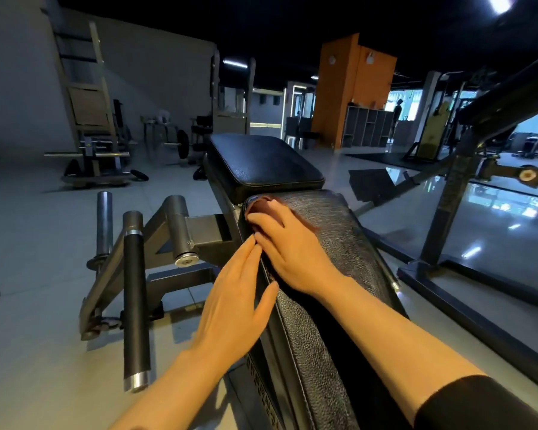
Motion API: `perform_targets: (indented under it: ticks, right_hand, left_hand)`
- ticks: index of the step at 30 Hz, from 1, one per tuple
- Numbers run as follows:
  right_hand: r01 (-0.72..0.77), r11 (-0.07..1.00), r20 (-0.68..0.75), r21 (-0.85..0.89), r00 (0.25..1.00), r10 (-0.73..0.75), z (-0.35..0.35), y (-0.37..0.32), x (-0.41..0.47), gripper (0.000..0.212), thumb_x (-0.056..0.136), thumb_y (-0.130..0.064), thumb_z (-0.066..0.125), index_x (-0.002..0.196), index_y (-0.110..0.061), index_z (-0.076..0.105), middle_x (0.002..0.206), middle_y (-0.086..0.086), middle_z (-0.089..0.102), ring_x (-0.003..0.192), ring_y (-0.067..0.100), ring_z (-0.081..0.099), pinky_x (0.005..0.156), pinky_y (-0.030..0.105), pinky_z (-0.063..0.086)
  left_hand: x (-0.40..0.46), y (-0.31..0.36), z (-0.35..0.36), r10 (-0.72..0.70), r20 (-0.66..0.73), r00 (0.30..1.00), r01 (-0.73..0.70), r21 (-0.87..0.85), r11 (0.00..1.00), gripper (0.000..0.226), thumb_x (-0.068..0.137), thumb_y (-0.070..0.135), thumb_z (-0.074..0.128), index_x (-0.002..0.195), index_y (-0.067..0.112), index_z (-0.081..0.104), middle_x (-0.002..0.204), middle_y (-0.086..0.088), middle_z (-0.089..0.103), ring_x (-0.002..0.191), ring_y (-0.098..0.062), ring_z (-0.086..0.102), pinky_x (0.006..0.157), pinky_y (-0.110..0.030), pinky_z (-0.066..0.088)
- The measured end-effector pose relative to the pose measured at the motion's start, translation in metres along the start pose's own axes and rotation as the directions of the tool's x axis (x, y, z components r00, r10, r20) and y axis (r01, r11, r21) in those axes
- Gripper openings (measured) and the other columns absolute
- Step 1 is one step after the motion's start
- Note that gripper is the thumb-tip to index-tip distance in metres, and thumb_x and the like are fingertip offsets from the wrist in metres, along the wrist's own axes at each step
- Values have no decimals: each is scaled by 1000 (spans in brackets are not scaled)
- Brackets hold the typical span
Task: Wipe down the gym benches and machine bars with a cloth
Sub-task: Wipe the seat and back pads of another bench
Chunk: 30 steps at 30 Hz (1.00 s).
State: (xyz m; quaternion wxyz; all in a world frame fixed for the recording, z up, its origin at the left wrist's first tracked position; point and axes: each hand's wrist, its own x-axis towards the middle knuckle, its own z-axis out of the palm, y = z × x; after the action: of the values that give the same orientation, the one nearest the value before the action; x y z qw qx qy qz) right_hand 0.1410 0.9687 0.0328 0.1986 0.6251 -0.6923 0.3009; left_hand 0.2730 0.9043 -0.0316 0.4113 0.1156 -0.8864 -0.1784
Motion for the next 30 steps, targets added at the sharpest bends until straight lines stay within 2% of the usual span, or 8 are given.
perform_targets:
  ticks: [2, 7, 10, 15, 17, 21, 27, 30]
  right_hand:
    - [38, 999, 54, -15, 998, -37, -11, 14, -7, 39, 103, -34, 39, 140, -23, 46, 146, 3, 39, 132, 17, 39, 103, 25, 34]
    - [-325, 942, -149, -82, 939, 311, -12, 42, 9, 36, 103, -30, 40, 136, -20, 47, 138, 7, 44, 122, 27, 47, 95, 36, 39]
    - [-278, 953, -162, -122, 953, 258, 2, 16, 15, 35, 103, -30, 39, 136, -18, 48, 139, 9, 44, 123, 26, 45, 98, 36, 39]
    - [29, 997, -1, -76, 1000, -29, 6, -19, -2, 35, 102, -28, 43, 135, -21, 52, 142, 6, 43, 126, 22, 42, 99, 32, 39]
    - [-27, 998, 16, -47, 999, 28, -2, -6, -11, 35, 103, -29, 43, 137, -24, 49, 144, 2, 42, 127, 18, 42, 100, 31, 39]
    - [-351, 935, -112, -61, 933, 343, -12, 14, -30, 38, 104, -33, 38, 140, -25, 45, 147, 4, 39, 133, 22, 37, 104, 37, 34]
    - [-82, 996, 22, -34, 996, 83, -2, -27, -87, 44, 101, -37, 36, 141, -21, 49, 148, 8, 38, 135, 20, 35, 105, 26, 31]
    - [-147, 985, 3, -86, 989, 148, -15, 5, -119, 44, 102, -38, 36, 141, -23, 47, 151, 4, 37, 141, 17, 30, 109, 26, 28]
  left_hand:
    - [-4, 1, 1, -2, 4, 1000, 2, -14, 1000, 71, 93, 54, 39, 153, 21, 20, 160, 10, 13, 145, -3, 15, 118, -31, 24]
    - [-25, 1, -3, 2, 51, 999, 0, -32, 999, 73, 91, 60, 33, 153, 27, 14, 160, 14, 9, 145, 1, 9, 118, -34, 23]
    - [-38, 1, -1, -46, 55, 997, 49, -42, 998, 74, 90, 64, 33, 152, 31, 9, 159, 19, 3, 144, 4, 5, 118, -25, 15]
    - [-44, 15, 3, -103, 44, 994, 106, -76, 991, 69, 96, 47, 46, 152, 28, 11, 157, 17, 7, 144, 4, 6, 119, -20, 12]
    - [-47, 22, 3, -103, 56, 993, 108, -79, 991, 68, 96, 45, 47, 152, 28, 11, 158, 16, 6, 145, 2, 5, 118, -20, 11]
    - [-60, 31, 5, -101, 81, 992, 108, -87, 990, 68, 97, 44, 48, 152, 30, 10, 160, 15, 6, 146, 0, 5, 119, -25, 12]
    - [-76, 50, 14, -126, 44, 991, 130, -118, 984, 71, 97, 33, 53, 149, 30, 5, 157, 16, 4, 144, 4, 2, 118, -19, 9]
    - [-87, 53, 18, -95, 47, 994, 99, -98, 990, 69, 98, 35, 50, 153, 25, 11, 158, 16, 3, 144, 6, 0, 117, -19, 8]
